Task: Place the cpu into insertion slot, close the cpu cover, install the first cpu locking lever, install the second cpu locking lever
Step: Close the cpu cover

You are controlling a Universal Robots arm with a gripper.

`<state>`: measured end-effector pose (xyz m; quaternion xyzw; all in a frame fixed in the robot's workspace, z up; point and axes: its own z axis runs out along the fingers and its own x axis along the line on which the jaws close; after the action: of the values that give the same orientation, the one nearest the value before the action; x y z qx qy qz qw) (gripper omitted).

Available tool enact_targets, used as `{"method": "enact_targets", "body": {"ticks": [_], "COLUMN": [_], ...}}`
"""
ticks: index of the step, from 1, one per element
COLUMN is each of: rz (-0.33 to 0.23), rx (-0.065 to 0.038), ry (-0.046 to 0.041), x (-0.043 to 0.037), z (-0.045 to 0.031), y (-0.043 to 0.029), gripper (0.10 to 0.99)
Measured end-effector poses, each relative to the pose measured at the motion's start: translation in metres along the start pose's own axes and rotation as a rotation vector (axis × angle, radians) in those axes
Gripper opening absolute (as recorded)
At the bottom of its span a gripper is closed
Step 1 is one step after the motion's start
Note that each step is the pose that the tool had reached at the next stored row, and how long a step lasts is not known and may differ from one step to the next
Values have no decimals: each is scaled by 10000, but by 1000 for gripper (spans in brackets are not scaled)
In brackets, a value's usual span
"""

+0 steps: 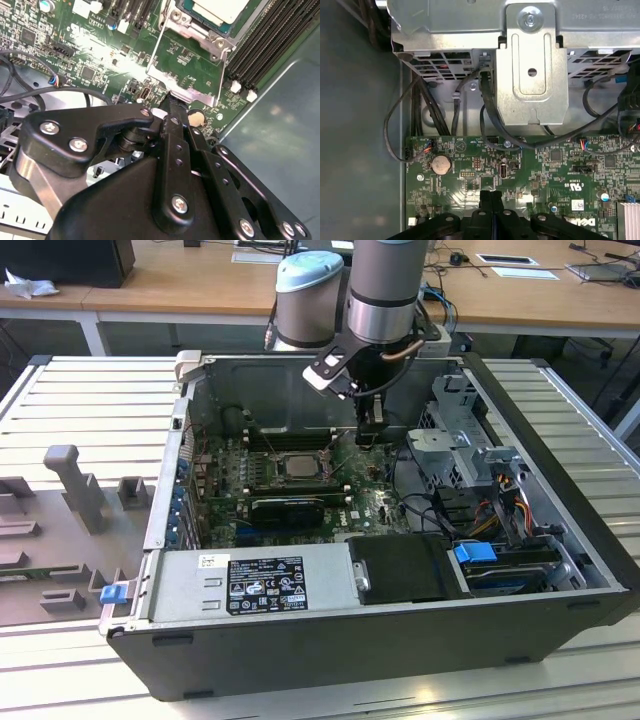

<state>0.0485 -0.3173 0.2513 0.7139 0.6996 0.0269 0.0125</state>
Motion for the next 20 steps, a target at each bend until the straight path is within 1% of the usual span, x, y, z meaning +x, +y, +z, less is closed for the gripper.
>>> {"method": "enact_targets", "body": {"ticks": [5, 12, 20], "rz": [0, -1, -1], "rx": [1, 0, 0], "ry": [-1, -1, 0], "x": [0, -2, -2], "z": [-1, -4, -5], "y": [-17, -80, -104], "gripper": [106, 106, 106]}}
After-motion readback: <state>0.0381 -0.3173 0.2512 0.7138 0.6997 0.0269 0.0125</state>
